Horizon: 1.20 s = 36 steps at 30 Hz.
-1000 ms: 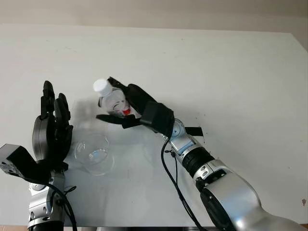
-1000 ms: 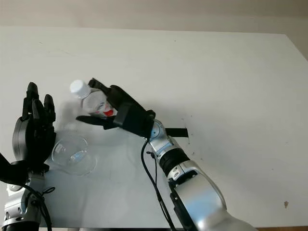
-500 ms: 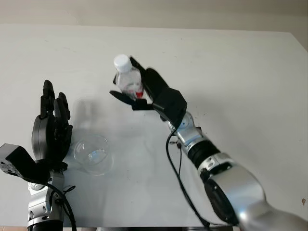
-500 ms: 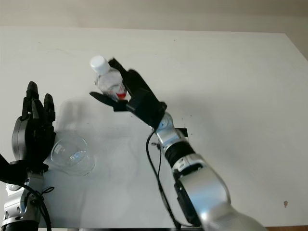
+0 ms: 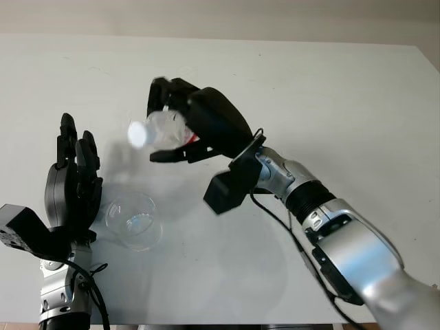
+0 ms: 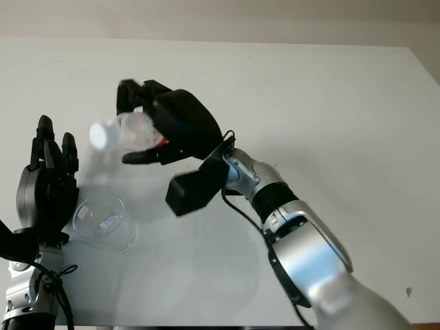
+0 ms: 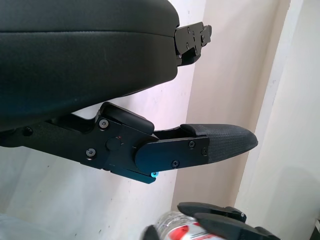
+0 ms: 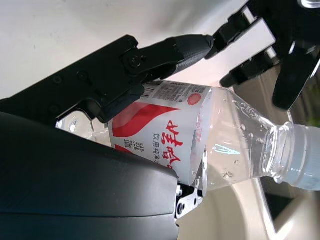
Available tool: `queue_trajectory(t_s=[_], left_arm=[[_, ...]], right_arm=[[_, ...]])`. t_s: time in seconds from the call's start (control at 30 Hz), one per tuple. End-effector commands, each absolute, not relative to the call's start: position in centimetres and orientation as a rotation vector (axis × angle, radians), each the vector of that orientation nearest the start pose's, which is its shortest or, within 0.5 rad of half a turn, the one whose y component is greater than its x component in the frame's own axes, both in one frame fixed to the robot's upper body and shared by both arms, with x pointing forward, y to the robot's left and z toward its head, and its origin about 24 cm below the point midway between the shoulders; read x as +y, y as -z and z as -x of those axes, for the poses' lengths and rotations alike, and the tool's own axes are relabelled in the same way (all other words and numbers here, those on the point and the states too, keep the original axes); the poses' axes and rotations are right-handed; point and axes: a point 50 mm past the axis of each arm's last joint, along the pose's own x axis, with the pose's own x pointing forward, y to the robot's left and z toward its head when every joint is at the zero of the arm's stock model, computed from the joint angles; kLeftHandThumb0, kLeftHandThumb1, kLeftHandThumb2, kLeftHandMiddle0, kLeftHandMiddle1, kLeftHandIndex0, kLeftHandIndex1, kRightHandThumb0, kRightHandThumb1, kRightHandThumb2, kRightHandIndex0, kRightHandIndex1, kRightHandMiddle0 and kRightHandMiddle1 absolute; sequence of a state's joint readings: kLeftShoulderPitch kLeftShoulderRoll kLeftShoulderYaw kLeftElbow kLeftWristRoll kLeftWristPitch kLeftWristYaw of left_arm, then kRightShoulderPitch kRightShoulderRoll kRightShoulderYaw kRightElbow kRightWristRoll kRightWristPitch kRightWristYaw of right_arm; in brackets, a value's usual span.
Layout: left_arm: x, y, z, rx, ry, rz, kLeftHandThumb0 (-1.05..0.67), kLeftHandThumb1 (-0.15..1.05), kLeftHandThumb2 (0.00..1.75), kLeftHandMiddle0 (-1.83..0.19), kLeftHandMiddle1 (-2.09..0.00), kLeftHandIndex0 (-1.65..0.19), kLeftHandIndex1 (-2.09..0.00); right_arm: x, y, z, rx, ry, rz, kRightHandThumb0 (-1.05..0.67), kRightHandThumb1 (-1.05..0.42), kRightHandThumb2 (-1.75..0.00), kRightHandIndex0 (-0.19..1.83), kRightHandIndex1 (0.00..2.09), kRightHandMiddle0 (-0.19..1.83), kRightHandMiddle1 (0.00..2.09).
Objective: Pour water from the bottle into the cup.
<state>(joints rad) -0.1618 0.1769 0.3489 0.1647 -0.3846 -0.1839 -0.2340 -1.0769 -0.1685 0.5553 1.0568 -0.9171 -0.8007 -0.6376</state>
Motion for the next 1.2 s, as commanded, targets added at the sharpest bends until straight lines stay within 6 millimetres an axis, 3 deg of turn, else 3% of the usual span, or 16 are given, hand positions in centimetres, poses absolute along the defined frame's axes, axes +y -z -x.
queue_trajectory(t_s=[0.0, 0.17, 0.47, 0.6, 0.8, 0.97, 1.17], left_arm=[[25.2, -7.0, -26.7, -0.252, -0.112, 0.206, -0.77, 1.05, 0.53, 0.18, -0.05, 0.18, -0.05], [25.2, -7.1, -26.8, -0.258, -0.110, 0.208, -0.77, 1.05, 0.54, 0.18, -0.05, 0.19, -0.05], [25.0, -7.0, -27.0, -0.261, -0.112, 0.214, -0.77, 1.05, 0.53, 0.18, -0.05, 0.19, -0.05], [24.9, -7.1, -27.1, -0.264, -0.111, 0.212, -0.77, 1.05, 0.53, 0.18, -0.05, 0.19, -0.05], [24.9, -7.0, -27.1, -0.261, -0.116, 0.215, -0.76, 1.05, 0.53, 0.18, -0.05, 0.19, -0.05], [24.8, -7.1, -27.1, -0.265, -0.109, 0.211, -0.76, 1.05, 0.54, 0.19, -0.05, 0.19, -0.04], [24.8, -7.1, -27.2, -0.263, -0.114, 0.213, -0.77, 1.05, 0.53, 0.19, -0.05, 0.19, -0.03]], right_arm=[[-1.3, -17.0, -35.0, -1.222, -0.509, 1.054, -0.49, -1.05, -0.27, 1.21, 2.09, 0.94, 2.09], [-0.7, -16.6, -34.6, -1.346, -0.507, 1.122, -0.49, -1.05, -0.21, 1.20, 2.09, 0.93, 2.09], [-0.5, -16.7, -34.6, -1.468, -0.494, 1.211, -0.49, -1.05, -0.29, 1.27, 2.09, 0.91, 2.09], [-0.5, -17.2, -34.5, -1.536, -0.477, 1.223, -0.49, -1.05, -0.30, 1.31, 2.09, 0.93, 2.09], [-0.7, -18.2, -34.8, -1.661, -0.426, 1.287, -0.51, -1.05, -0.19, 1.29, 2.09, 0.91, 2.09], [-0.7, -19.1, -34.8, -1.775, -0.374, 1.292, -0.50, -1.05, -0.29, 1.31, 2.09, 0.92, 2.09], [-0.7, -20.0, -34.7, -1.869, -0.327, 1.273, -0.52, -1.05, -0.28, 1.35, 2.09, 0.94, 2.09]])
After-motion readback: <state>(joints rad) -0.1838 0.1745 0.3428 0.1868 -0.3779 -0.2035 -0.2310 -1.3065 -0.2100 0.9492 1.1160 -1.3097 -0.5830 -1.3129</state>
